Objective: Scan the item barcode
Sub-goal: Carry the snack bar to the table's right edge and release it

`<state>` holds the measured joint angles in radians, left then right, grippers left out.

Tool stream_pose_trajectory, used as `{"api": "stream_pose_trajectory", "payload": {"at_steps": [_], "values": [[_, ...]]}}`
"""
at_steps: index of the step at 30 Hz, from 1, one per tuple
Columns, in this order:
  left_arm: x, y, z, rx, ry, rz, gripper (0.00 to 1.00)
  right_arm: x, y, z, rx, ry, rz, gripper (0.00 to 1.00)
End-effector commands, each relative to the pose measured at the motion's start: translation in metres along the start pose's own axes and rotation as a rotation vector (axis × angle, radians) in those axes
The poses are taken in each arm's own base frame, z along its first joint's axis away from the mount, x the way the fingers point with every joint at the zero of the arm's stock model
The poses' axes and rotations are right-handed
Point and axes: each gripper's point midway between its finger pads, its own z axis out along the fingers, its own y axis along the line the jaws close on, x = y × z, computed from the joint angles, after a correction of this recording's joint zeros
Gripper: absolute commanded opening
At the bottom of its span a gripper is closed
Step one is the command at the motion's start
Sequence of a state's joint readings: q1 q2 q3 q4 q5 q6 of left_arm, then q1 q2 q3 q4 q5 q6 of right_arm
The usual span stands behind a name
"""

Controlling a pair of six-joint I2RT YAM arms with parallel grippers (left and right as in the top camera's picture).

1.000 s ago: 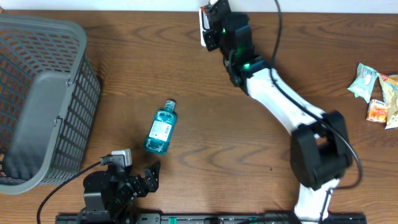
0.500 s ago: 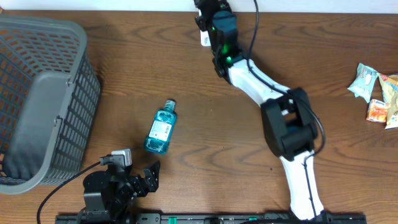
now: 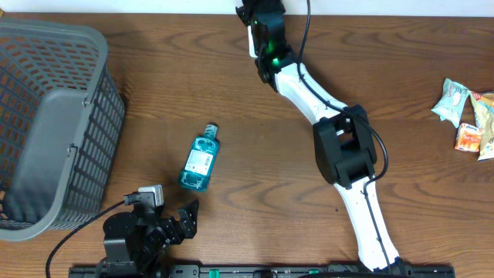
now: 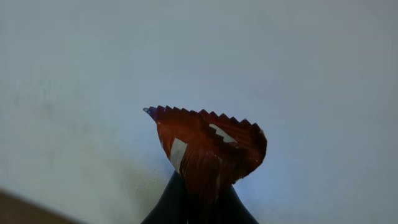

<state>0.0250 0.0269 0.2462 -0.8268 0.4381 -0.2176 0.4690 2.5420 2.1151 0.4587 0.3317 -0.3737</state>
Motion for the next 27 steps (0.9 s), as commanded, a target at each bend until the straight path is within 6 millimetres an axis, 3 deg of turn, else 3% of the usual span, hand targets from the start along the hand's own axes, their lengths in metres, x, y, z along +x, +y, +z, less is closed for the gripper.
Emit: {"api": "stream_pose_trajectory", "payload": {"at_steps": [1, 8, 14, 18, 22, 24, 27], "values": [[0.0, 0.001, -0.001, -0.008, 0.001, -0.008, 0.98, 0.011, 0.016, 0.001, -0.017, 0.02, -0.017, 0.01], [0.0, 0.001, -0.001, -0.008, 0.001, -0.008, 0.98, 0.012, 0.024, -0.004, -0.015, 0.058, -0.023, 0.01], [0.0, 0.001, -0.001, -0.008, 0.001, -0.008, 0.98, -0.005, -0.002, -0.015, -0.013, 0.156, -0.021, 0.01], [0.0, 0.001, -0.001, -0.008, 0.001, -0.008, 0.98, -0.007, -0.043, -0.035, 0.006, 0.32, -0.082, 0.01], [0.0, 0.001, -0.001, -0.008, 0.001, -0.008, 0.98, 0.014, -0.107, -0.068, 0.132, 0.55, -0.157, 0.01], [0.0, 0.001, -0.001, -0.008, 0.001, -0.008, 0.98, 0.039, -0.137, -0.089, 0.186, 0.692, -0.205, 0.01], [0.0, 0.001, -0.001, -0.008, 0.001, -0.008, 0.98, 0.092, -0.184, -0.132, 0.317, 0.94, -0.169, 0.01]]}}
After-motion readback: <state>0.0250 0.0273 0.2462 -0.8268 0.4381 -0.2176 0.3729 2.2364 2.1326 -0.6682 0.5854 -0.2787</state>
